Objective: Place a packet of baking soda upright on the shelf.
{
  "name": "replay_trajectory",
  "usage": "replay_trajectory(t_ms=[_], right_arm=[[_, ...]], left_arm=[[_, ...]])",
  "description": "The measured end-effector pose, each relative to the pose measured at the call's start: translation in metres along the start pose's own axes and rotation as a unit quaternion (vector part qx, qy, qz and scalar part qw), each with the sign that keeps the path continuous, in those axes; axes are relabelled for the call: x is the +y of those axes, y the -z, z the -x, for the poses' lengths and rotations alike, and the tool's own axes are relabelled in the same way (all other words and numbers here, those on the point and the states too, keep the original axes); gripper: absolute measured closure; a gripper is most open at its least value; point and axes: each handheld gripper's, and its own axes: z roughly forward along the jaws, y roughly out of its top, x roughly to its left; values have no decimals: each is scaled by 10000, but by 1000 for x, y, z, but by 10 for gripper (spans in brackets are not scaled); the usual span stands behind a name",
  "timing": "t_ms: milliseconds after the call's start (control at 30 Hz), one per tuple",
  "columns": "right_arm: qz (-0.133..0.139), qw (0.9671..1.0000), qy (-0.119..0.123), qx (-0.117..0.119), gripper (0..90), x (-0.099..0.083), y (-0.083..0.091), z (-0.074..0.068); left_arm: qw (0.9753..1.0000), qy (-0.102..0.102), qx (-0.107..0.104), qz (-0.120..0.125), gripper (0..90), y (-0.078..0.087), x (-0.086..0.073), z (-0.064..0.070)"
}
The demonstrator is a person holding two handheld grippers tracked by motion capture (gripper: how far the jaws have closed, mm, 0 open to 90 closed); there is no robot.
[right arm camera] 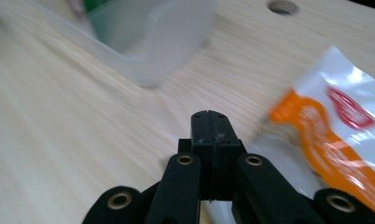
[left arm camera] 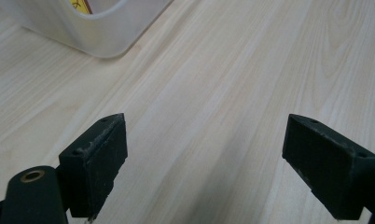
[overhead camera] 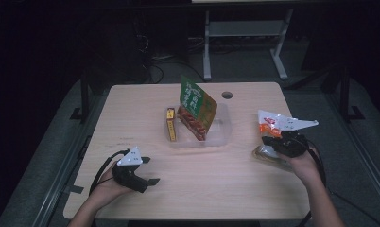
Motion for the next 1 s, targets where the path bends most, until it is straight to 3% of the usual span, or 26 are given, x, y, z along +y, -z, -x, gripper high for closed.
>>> replay_trajectory(t_ms=[167,333,667,1000], right_arm=[[-221,9989,-163,-385,900,-15,-4,21],[-381,9970,-281,-617,900,-27,-8,37],[-802,9951,-72,-570,900,-32,-18,43],[-1026,9947,-6,-115,900,-28,-19,23]], left_arm=[[10000,5,-25,-21,135,-1,-2,0],[10000,0,-68,-18,135,-4,-1,1],[9999,-18,-111,-71,136,-5,-2,2],[9999,-39,-134,-58,136,-5,-1,2]])
